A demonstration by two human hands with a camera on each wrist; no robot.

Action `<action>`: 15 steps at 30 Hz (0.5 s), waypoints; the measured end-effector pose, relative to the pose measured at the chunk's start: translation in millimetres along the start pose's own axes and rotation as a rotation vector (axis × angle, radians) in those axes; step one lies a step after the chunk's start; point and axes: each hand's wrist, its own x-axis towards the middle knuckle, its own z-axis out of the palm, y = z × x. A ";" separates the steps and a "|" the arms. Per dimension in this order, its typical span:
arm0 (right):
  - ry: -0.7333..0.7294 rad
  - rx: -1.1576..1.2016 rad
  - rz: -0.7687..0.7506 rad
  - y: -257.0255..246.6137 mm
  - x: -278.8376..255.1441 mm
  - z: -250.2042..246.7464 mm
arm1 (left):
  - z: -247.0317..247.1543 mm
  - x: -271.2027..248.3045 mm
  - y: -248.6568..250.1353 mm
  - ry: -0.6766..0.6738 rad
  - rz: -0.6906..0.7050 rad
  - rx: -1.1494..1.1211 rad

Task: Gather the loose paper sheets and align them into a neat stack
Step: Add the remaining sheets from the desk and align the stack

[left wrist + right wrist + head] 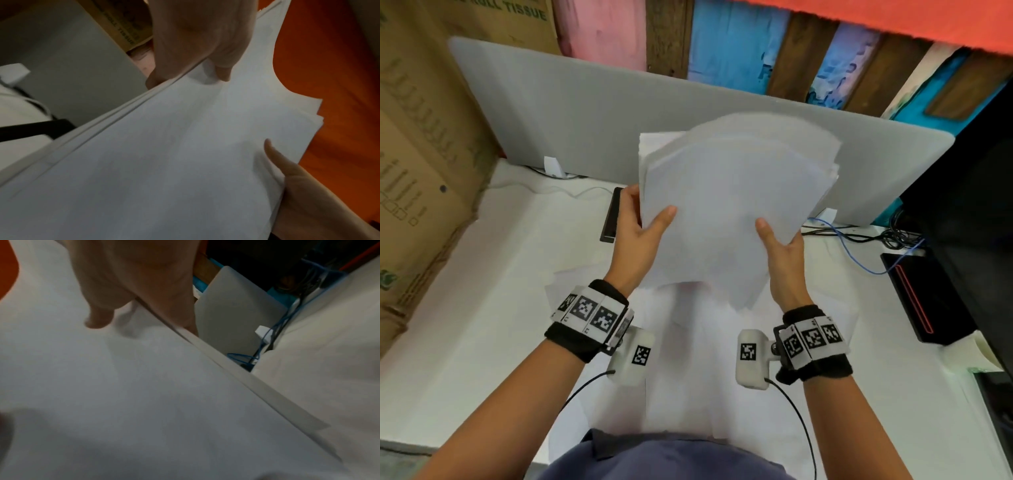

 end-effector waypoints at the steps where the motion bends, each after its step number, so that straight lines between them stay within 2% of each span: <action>1: -0.019 -0.005 0.008 4.6 -1.3 -2.9 | -2.4 -2.0 -4.2 0.022 -0.017 -0.003; 3: -0.037 -0.044 0.024 12.8 -3.0 -8.3 | -7.3 -3.5 -11.5 0.069 -0.051 0.001; 7: -0.096 -0.107 0.032 15.1 0.9 -13.8 | -15.5 0.3 -10.5 0.044 -0.082 0.008; 11: -0.099 -0.053 -0.021 3.4 7.1 -5.6 | -14.9 7.2 2.4 -0.041 -0.027 0.000; 15: -0.061 0.024 -0.059 -0.3 9.9 5.3 | -10.7 16.8 17.0 -0.019 0.032 -0.033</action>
